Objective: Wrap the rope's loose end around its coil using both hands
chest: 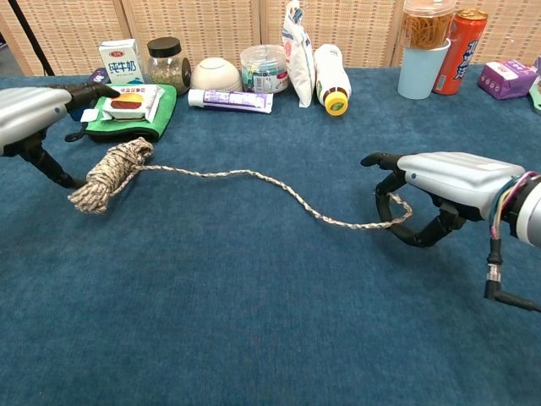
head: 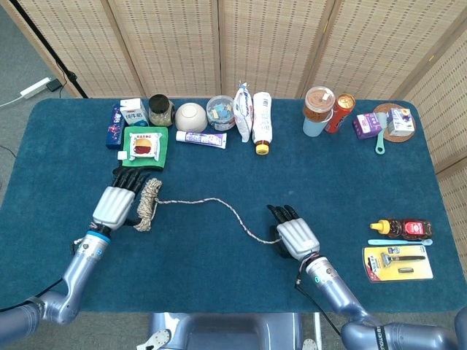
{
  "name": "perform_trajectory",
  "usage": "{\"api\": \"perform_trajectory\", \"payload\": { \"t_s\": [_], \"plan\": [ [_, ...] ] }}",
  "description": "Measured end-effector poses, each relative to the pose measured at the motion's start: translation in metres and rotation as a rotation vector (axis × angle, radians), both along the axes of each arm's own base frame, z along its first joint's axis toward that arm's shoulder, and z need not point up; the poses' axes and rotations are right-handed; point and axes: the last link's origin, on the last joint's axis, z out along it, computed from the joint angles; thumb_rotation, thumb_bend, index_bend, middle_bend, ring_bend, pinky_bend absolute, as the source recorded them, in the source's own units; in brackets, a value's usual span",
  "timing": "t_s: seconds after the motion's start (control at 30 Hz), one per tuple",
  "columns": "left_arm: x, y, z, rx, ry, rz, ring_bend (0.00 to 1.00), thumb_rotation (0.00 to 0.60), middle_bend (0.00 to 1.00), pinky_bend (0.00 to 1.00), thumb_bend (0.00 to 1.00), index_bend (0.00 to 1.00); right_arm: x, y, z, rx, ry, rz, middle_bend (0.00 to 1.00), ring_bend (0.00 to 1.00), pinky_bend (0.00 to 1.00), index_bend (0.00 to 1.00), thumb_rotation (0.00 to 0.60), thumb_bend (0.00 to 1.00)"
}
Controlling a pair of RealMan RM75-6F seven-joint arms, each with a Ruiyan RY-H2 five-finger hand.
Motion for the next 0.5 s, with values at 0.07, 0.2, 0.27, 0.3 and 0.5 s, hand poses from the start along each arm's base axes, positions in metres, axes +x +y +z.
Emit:
{"api": "perform_trajectory", "payload": {
  "t_s": [0.07,0.2,0.27,0.3,0.5],
  "plan": [
    [-0.002,0.004,0.007,0.019,-0.009,0.012,0.0,0.6,0.0,0.0,0.07,0.0,0.0,0.0,0.0,-0.001,-0.001,-0.001,0.0,0.0,0.0,0.6,0.6,0.53],
    [0.003,0.005,0.013,0.021,-0.037,0.011,0.0,0.6,0.0,0.0,0.07,0.0,-0.001,-0.001,0.001,-0.003,-0.002,-0.002,0.0,0.0,0.0,0.6,0.6,0.54],
    [0.006,0.003,0.011,0.011,-0.047,0.006,0.0,0.6,0.0,0.0,0.07,0.0,-0.001,0.0,0.002,-0.004,-0.001,-0.002,0.0,0.0,0.0,0.6,0.6,0.54],
    [0.008,0.001,0.009,0.0,-0.055,0.002,0.0,0.6,0.0,0.0,0.07,0.0,-0.001,-0.001,0.002,-0.004,-0.001,-0.002,0.0,0.0,0.0,0.6,0.6,0.54],
    [0.023,-0.012,-0.01,-0.054,-0.086,-0.023,0.0,0.6,0.0,0.0,0.07,0.0,-0.002,-0.001,0.004,-0.008,-0.003,-0.006,0.0,0.0,0.0,0.6,0.6,0.54]
  ]
}}
